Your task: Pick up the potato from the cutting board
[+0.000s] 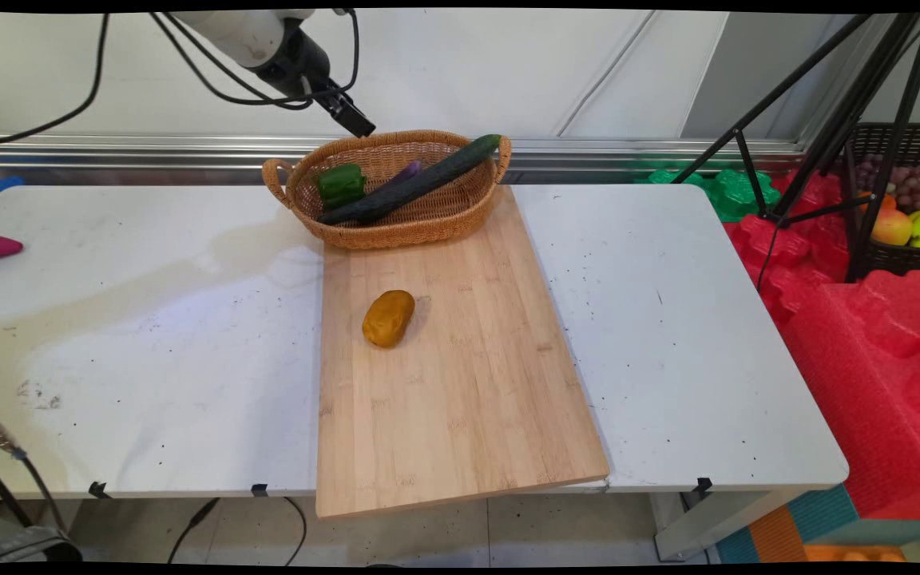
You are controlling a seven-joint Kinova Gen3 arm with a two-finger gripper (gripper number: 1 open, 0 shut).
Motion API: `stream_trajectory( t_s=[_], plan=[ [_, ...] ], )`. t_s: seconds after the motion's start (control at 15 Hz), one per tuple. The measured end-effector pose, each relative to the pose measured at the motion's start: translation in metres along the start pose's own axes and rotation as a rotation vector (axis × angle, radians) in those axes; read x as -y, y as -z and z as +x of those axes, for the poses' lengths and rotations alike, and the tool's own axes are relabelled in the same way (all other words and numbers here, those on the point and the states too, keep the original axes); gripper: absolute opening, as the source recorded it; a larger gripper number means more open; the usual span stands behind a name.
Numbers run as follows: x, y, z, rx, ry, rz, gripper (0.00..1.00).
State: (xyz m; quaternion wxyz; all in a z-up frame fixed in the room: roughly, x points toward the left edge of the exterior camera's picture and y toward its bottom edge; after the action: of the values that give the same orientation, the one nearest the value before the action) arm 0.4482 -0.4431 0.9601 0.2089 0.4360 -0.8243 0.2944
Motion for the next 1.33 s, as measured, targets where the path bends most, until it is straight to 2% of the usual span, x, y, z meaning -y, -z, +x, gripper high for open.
stream_trajectory(
  t_s=[0.4,0.73,1.0,1.33],
  plan=[
    [-0.05,0.047,-0.015,-0.003,0.006,-0.063,1.0],
    [-0.1,0.069,-0.033,0.053,0.031,-0.131,1.0],
    [-0.13,0.066,-0.043,0.098,0.053,-0.168,1.0],
    [-0.161,0.037,-0.052,0.17,0.091,-0.201,1.0]
  ],
)
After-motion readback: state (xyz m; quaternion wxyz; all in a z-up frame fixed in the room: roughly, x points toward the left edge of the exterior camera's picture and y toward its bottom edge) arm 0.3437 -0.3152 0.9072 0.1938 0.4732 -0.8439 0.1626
